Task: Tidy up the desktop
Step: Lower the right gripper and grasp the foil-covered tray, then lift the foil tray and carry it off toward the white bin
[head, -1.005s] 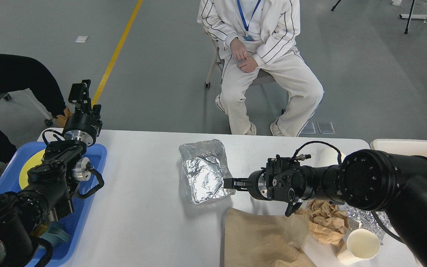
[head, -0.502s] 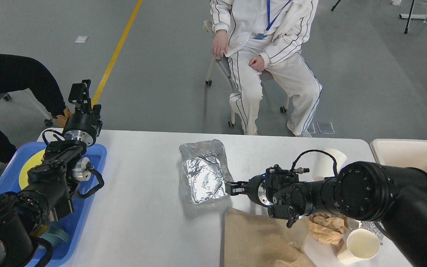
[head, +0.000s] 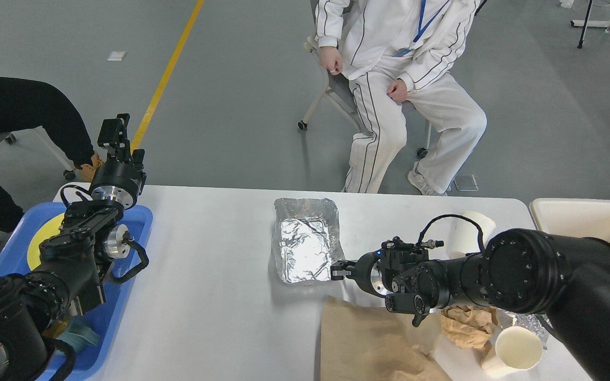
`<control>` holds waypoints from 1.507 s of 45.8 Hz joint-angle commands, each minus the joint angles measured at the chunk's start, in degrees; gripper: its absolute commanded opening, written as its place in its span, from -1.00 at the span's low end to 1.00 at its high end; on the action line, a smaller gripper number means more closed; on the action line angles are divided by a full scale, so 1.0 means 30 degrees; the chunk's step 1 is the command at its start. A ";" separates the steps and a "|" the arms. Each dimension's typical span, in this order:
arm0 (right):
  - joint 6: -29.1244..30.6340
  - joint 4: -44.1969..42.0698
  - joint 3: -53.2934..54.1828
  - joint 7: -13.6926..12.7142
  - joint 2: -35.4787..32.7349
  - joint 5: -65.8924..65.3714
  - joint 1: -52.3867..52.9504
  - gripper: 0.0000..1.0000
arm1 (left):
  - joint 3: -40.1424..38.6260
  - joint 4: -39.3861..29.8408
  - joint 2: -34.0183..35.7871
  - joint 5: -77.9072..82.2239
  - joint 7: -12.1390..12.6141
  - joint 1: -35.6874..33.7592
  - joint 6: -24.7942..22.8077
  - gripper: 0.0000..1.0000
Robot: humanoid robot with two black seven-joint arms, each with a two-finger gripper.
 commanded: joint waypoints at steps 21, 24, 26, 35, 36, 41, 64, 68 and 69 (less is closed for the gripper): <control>0.2593 0.2282 0.2004 0.1210 -0.4786 0.0036 0.3794 -1.00 | -0.0001 0.0000 0.0000 0.0003 0.0000 0.0000 -0.0001 0.93; 0.3383 0.2311 0.2532 0.1210 -0.5782 0.0035 0.4467 -1.00 | -0.0001 0.0000 0.0000 0.0003 0.0000 0.0029 -0.0001 0.93; 0.4115 0.2340 0.2795 0.1210 -0.6368 0.0035 0.4965 -1.00 | -0.0001 0.0000 0.0000 0.0003 0.0000 0.0000 -0.0001 0.93; 0.8216 0.2106 0.4553 0.1767 -0.9504 0.0006 0.7426 -1.00 | -0.0001 0.0000 0.0000 0.0003 0.0000 0.0000 -0.0001 0.93; 0.8626 0.2019 0.4700 0.1767 -0.9738 0.0035 0.7632 -1.00 | -0.0001 0.0000 0.0000 0.0003 0.0000 0.0000 -0.0001 0.93; 1.0502 0.1492 0.5053 0.1767 -1.0793 0.0035 0.8891 -1.00 | -0.0001 0.0000 0.0000 0.0003 0.0000 0.0000 -0.0001 0.93; 1.0303 -0.2139 0.4994 0.1503 -1.4045 0.1614 0.5909 -1.00 | -0.0001 0.0000 0.0000 0.0003 0.0000 0.0000 -0.0001 0.93; 0.9278 -0.3311 0.4936 0.1474 -1.4894 0.2640 0.4386 -1.00 | -0.0001 0.0000 0.0000 0.0003 0.0000 0.0000 -0.0001 0.93; 0.9072 -0.3604 0.4936 0.1474 -1.5100 0.2846 0.3976 -1.00 | -0.0001 0.0000 0.0000 0.0003 0.0000 0.0000 -0.0001 0.93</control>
